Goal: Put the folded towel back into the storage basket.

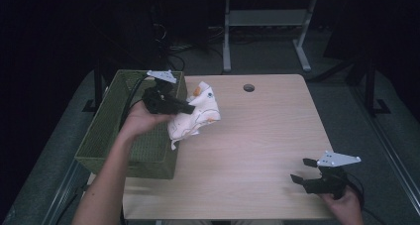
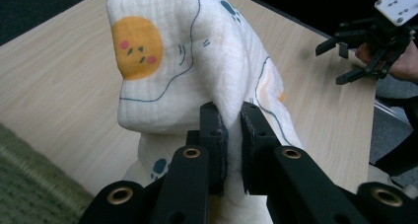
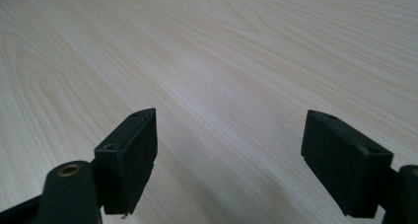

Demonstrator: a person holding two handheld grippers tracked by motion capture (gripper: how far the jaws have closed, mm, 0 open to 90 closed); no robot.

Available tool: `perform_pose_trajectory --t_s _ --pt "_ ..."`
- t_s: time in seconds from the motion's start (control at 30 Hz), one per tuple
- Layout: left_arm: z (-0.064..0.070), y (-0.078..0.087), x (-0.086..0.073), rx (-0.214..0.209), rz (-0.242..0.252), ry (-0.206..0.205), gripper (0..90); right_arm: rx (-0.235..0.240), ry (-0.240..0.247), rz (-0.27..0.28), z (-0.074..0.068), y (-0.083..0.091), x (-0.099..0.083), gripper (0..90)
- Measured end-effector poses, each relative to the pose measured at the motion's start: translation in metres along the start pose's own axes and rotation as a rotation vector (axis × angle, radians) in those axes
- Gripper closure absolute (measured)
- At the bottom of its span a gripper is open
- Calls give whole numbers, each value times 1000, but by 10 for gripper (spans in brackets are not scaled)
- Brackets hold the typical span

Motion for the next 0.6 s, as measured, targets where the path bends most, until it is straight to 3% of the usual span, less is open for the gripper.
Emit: perform_pose_trajectory --t_s 0.6 --pt "-37 54 -34 30 5 39 820 -22 -12 2 5 2 1 213"
Point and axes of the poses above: each handheld gripper's, and its own axes: y roughly backward along the jaws, x roughly out of its top, z roughly to its right, the point moved 7 cm from there along -y, roughly forward along the jaws, and after that the axes turned 3 degrees about -y, right-handed, at the moved point
